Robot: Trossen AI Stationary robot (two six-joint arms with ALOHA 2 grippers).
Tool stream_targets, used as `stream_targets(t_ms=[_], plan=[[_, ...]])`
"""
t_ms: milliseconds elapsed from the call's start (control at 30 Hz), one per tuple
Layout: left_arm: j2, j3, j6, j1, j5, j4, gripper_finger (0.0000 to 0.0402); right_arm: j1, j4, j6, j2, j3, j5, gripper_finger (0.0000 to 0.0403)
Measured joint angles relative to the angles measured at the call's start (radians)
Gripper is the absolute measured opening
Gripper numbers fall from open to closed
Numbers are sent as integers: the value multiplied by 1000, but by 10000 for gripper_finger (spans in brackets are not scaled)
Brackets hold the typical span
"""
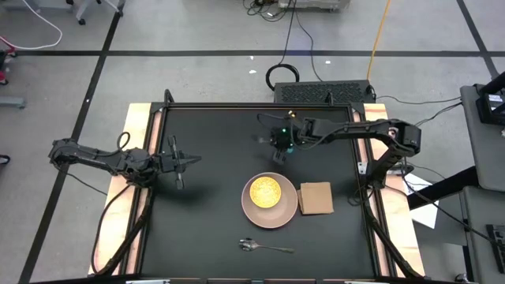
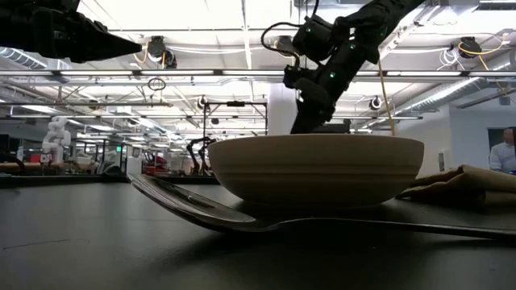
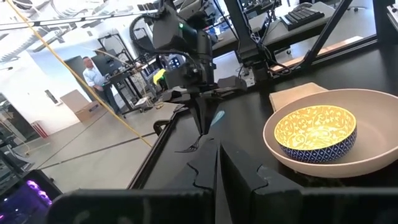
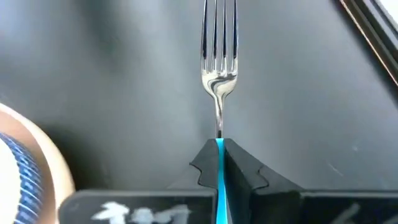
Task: Set table place
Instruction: Adjust the blue fork
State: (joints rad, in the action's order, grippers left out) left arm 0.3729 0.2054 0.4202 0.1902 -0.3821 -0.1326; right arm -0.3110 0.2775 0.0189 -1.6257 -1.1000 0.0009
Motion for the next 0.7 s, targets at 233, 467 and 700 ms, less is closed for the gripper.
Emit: stream_targets(t_ms=[233,467,700], plan=[[0,0,3,0,7,-1,26,21,-27,129,0,-20,-2,0],[0,0,31,0,7,-4,26,60,-29,278,-1,-43,-5,0],[0,0,140,0,-21,-54,26,130,-28,432,-1,-85,-5,0]])
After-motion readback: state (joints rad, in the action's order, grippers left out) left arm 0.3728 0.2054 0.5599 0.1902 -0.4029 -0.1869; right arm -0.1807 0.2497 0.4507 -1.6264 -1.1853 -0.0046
